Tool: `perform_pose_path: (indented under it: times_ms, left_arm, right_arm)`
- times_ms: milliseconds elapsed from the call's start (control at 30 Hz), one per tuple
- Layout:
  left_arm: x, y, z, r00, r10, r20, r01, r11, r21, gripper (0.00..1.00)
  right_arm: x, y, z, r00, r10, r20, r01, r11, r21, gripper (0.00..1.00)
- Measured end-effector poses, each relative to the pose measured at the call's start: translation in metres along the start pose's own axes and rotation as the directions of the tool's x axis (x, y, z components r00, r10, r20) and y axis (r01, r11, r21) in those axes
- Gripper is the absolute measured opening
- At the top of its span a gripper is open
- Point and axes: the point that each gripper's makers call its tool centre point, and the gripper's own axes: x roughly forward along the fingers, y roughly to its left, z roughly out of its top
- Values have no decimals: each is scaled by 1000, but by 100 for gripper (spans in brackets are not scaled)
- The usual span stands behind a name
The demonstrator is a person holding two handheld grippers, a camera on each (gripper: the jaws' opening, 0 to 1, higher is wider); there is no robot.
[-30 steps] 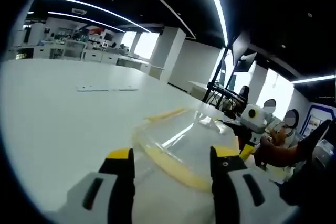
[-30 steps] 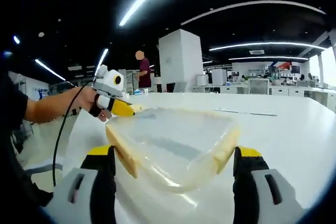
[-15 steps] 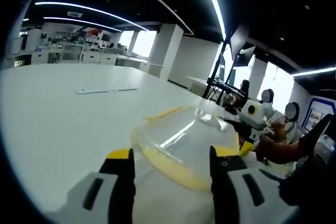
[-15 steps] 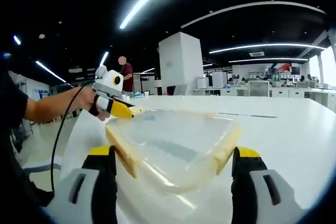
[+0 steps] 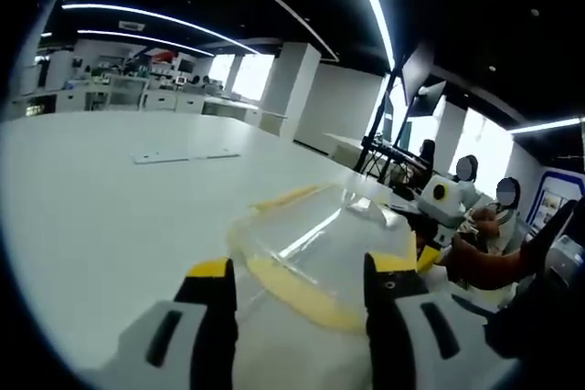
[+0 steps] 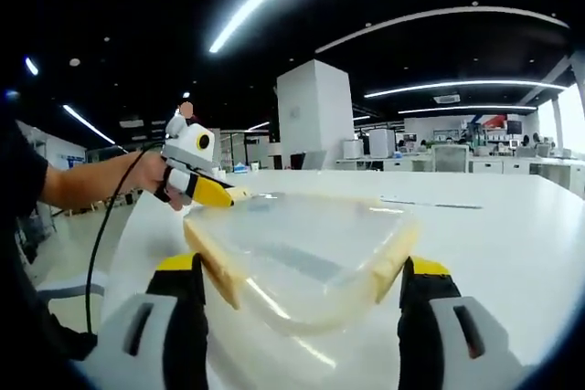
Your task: Snap each plastic latch of the storage box into its locked position after aligning the lid with the box until every specified latch is closed and the lid sits flush.
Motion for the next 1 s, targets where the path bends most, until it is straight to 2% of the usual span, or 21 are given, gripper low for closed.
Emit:
perform_pose_path:
  times_ms: [567,733,767,800,833,1000]
  left_arm:
    - [-1,-4,-4,999,5,-37,-5,1000,-13,52]
    - [0,-1,-4,999,3,-32,-4,1000,-29,52]
    - [0,-2,-4,1000,2,-31,-3,1000,-31,51]
    - [-2,1,0,1000,11,-21,-11,999,-34,51]
    - [-5,1,1,1000,5,-22,-6,999,-38,51]
    - [-10,4,4,1000,-3,-8,3,999,-52,52]
  right_arm:
    - [2,-1,2,1000,-5,21,6,1000,-23,81]
    - [2,-1,1,999,-6,35,7,1000,-29,80]
    - [2,-5,-5,1000,-18,-3,18,993,-115,77]
    - [-4,-17,-28,989,-117,-90,94,969,-229,75]
    - [0,-12,-16,998,-61,-32,56,989,-139,75]
    - [2,-9,-12,998,-51,-47,45,992,-120,78]
